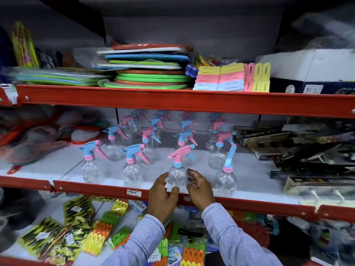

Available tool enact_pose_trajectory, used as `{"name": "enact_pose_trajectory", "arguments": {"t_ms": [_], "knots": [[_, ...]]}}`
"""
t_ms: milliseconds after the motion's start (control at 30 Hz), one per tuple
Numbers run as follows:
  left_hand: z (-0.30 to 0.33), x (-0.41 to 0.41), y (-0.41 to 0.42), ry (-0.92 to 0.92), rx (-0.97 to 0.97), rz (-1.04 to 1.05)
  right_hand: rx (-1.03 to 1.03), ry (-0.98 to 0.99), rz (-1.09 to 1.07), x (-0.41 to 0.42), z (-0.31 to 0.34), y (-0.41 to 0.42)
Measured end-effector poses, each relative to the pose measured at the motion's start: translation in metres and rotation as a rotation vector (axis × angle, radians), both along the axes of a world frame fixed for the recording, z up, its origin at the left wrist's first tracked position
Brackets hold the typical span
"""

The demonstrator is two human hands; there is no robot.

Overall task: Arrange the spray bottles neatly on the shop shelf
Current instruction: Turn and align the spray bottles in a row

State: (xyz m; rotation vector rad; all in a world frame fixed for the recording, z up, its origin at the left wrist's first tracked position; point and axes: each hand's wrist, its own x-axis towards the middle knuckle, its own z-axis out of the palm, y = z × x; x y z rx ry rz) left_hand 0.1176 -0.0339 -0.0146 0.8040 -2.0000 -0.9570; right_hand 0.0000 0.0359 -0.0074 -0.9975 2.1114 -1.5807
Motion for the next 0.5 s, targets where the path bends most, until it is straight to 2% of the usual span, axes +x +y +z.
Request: {"name": "enact_pose_trajectory", "arguments": {"t_ms": [167,500], "knots": [[0.0046,0.0003,-0.0035,-0.012,0.000,-0.029,-0.040,-0.048,-0.047,0.0007,-0.0062,0.0012],[0.0044,-0.0008,-0.0103,-0.080,0.041,-0.078,-0.055,-0.025,-0.088,0.0047,-0.0084,0.0024]]}}
